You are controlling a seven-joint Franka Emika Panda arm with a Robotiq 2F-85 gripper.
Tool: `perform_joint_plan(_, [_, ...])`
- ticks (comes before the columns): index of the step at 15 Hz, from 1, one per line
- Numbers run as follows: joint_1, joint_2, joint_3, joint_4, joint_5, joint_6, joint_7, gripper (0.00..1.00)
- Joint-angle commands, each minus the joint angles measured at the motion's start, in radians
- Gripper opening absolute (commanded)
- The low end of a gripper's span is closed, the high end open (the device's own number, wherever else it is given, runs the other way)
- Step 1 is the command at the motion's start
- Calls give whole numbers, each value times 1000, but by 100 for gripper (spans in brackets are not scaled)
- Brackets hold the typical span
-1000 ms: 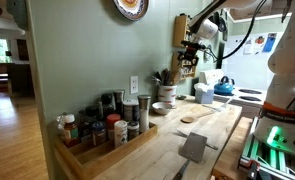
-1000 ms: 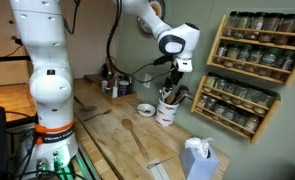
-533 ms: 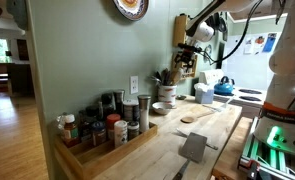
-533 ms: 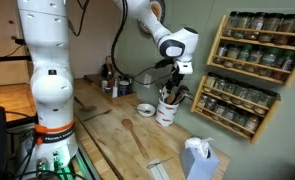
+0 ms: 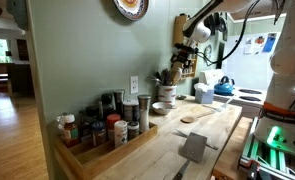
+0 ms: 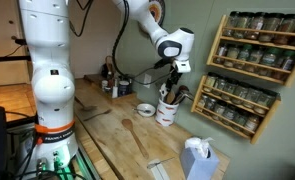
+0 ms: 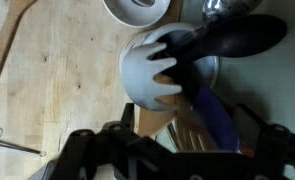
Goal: Place the wooden spatula on the table
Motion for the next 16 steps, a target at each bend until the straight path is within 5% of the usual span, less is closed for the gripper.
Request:
perform_joint_plan(1, [21, -1, 3, -10, 11, 3, -33, 100])
perform_joint_plan(16, [-3, 30, -28, 24, -38, -47, 216, 100])
